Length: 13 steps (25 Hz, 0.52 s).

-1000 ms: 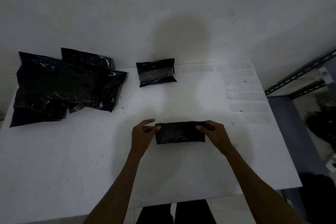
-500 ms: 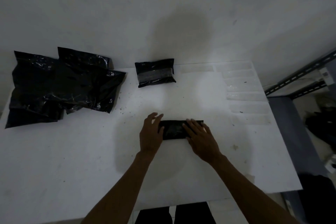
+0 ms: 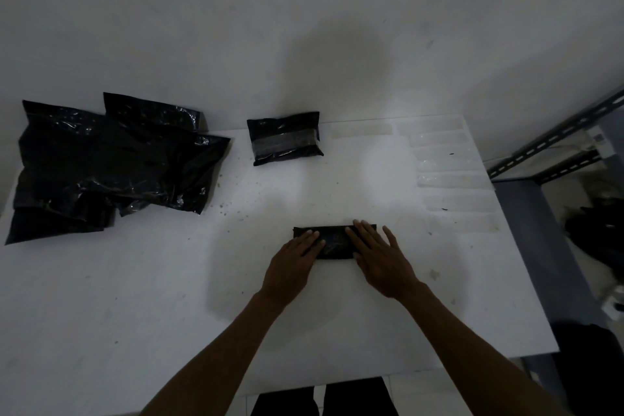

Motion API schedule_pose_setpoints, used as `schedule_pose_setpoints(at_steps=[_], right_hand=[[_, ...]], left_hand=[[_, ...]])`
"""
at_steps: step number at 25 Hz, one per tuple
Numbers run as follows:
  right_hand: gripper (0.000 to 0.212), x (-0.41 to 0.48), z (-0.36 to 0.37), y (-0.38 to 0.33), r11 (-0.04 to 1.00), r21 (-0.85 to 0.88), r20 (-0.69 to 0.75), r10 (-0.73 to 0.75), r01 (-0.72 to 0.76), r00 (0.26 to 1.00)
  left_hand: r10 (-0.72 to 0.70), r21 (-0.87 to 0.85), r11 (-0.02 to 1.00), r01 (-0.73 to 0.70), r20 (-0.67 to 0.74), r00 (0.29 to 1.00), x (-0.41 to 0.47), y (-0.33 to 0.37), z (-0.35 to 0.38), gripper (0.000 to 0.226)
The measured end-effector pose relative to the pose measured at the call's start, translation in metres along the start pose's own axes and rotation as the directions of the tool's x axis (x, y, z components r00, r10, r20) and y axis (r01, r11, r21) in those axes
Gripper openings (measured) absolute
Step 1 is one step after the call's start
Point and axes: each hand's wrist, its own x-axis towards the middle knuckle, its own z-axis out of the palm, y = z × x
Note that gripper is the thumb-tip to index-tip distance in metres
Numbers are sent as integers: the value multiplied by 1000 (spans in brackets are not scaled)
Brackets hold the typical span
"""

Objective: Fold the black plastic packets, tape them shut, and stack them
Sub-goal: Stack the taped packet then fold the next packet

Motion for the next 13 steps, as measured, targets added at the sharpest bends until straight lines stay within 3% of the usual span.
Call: schedule_pose_setpoints(at_steps=[13], right_hand=[[67,-10,9,-1,992,-117,-113,-51,37,992]], left_hand=[[-56,0,998,56,58,997,8,-3,6,66]])
